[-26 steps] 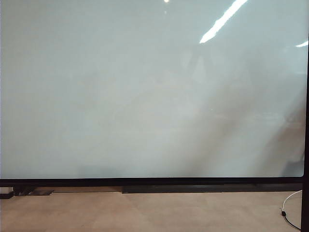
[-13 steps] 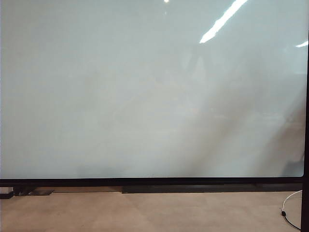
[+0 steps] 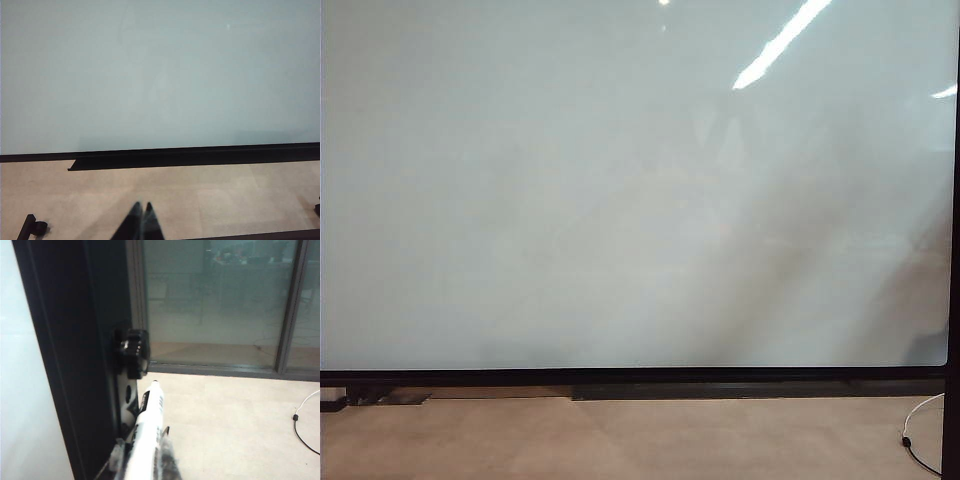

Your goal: Pick up the pen on the shelf to the right of the whiteboard and draw a rectangle.

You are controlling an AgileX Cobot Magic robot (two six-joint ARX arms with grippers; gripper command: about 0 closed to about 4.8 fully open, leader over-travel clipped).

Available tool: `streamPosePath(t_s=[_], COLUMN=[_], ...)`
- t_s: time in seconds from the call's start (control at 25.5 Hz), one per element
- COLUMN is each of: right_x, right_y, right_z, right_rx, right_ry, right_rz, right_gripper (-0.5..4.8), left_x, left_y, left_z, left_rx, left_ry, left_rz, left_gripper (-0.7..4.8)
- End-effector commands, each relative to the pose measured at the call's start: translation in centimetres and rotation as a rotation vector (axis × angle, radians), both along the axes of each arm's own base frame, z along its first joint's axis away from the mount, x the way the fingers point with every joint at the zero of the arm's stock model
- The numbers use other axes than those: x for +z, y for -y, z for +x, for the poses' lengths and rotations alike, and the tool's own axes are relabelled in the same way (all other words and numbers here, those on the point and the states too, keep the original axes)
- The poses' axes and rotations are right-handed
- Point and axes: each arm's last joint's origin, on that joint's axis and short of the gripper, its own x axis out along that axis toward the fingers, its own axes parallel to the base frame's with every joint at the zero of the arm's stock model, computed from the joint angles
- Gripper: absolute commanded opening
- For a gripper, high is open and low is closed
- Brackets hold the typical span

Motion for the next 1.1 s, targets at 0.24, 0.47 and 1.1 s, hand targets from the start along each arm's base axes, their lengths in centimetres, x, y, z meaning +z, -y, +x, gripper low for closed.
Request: streamPosePath(t_s=[0.24, 0.47, 1.1], right_x=[1.5, 3.8, 11.4], right_y=[0.8, 1.4, -10.7], right_z=[-1.6, -5.4, -15.9], right_rx=[-0.029, -0.246, -0.396], right_ry=[0.033, 0.052, 0.068], right_rz=[-0.021, -0.070, -0.096], right_gripper=[-0.06, -0.06, -0.06], left_x=[0.2, 0.2, 0.2], left_y=[0.0, 0.0, 0.0], left_z=[0.0, 0.0, 0.0], left_rx=[-0.003, -0.003, -0.002], left_ry=[0.013, 0.013, 0.013], left_rz=[0.001, 0.001, 0.001], left_gripper=[-0.05, -0.05, -0.05])
